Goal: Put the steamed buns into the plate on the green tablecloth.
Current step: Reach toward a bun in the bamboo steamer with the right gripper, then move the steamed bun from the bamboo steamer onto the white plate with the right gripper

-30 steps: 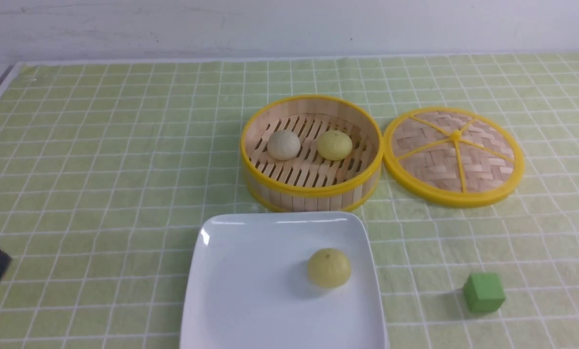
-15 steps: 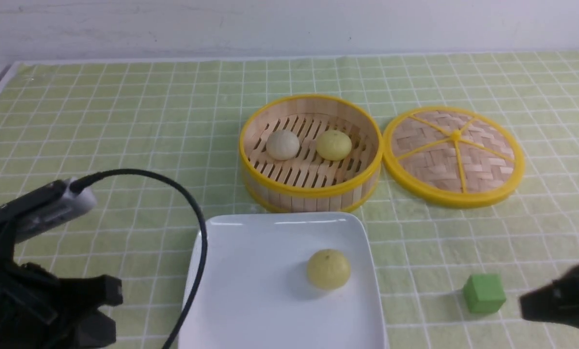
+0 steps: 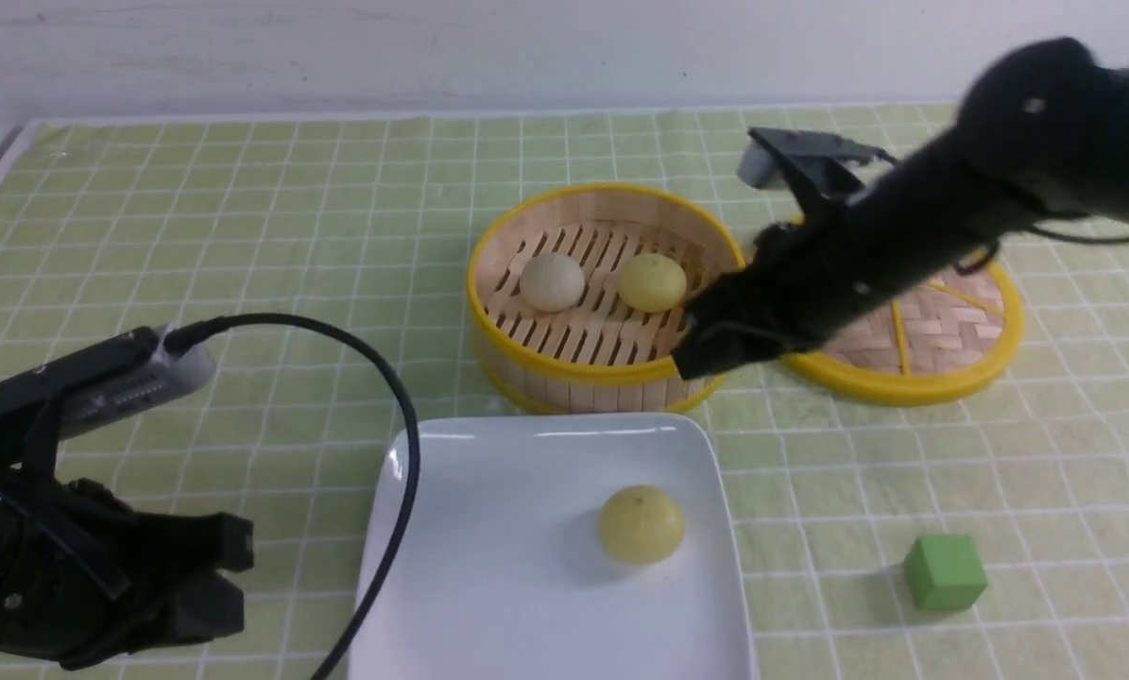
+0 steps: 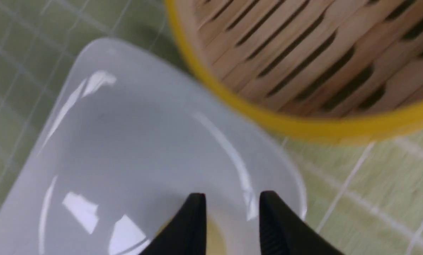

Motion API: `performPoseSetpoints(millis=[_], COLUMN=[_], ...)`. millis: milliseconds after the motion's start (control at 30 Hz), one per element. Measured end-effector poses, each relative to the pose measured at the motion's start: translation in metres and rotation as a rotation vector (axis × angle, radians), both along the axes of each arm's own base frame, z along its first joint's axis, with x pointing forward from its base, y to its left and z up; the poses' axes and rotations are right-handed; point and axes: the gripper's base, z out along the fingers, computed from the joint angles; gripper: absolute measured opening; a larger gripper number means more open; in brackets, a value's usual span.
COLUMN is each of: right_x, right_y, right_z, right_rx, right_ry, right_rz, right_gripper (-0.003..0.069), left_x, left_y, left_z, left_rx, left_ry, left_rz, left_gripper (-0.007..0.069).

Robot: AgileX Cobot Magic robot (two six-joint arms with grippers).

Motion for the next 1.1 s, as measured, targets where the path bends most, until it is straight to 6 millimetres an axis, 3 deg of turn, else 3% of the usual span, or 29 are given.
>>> performPoseSetpoints(millis=[200,300,467,567,600,667,733,833,933,967,1000,1067,1100], right_x=[0.061,0.081,0.096,0.102,0.102,0.101,0.098,0.073,0.021,0.019,-0.023,-0.064,-0.066], right_y=[0.015,0.019,0.026,0.03,0.03,0.031,0.03,0.032,0.04,0.042,0.051,0.068,0.067], right_z=[-0.002,-0.007,-0.032,-0.06,-0.06,-0.055,-0.048,-0.004,0.053,0.05,0.066,0.06,0.058], right_rx=[-0.103,-0.15,-0.161,-0.157,-0.155,-0.136,-0.131,-0.13,-0.134,-0.139,-0.155,-0.163,-0.164], right_ry=[-0.075,-0.123,-0.141,-0.104,-0.103,-0.098,-0.088,-0.054,-0.023,-0.019,0.021,0.057,0.062], right_rz=[-0.12,-0.154,-0.185,-0.202,-0.202,-0.207,-0.202,-0.125,-0.006,0.006,0.092,0.18,0.179], right_gripper=[0.0372,0.038,0.0349,0.0235,0.0225,0.0083,0.0027,0.0011,0.0011,0.0011,0.0011,0.0011,0.0011], left_x=[0.0,0.0,0.001,0.001,0.001,0.001,0.001,0.001,0.001,0.001,0.002,0.002,0.003], left_y=[0.0,0.0,0.0,0.0,0.0,0.0,0.0,0.001,0.001,0.001,0.001,0.001,0.001], left_z=[0.0,0.0,0.0,0.0,0.0,0.0,0.0,0.0,0.0,0.0,0.0,0.001,0.001], left_rx=[0.002,0.002,0.003,0.004,0.004,0.004,0.004,0.008,0.012,0.013,0.013,0.013,0.013], left_ry=[-0.002,-0.002,-0.009,-0.014,-0.015,-0.017,-0.017,-0.017,-0.017,-0.018,-0.02,-0.029,-0.03], left_rz=[-0.001,-0.001,0.002,0.004,0.004,0.004,0.004,0.003,0.001,0.002,0.003,0.006,0.006], left_gripper=[0.0234,0.0256,0.0262,0.0264,0.0264,0.0264,0.0264,0.0264,0.0264,0.0264,0.0264,0.0264,0.0264])
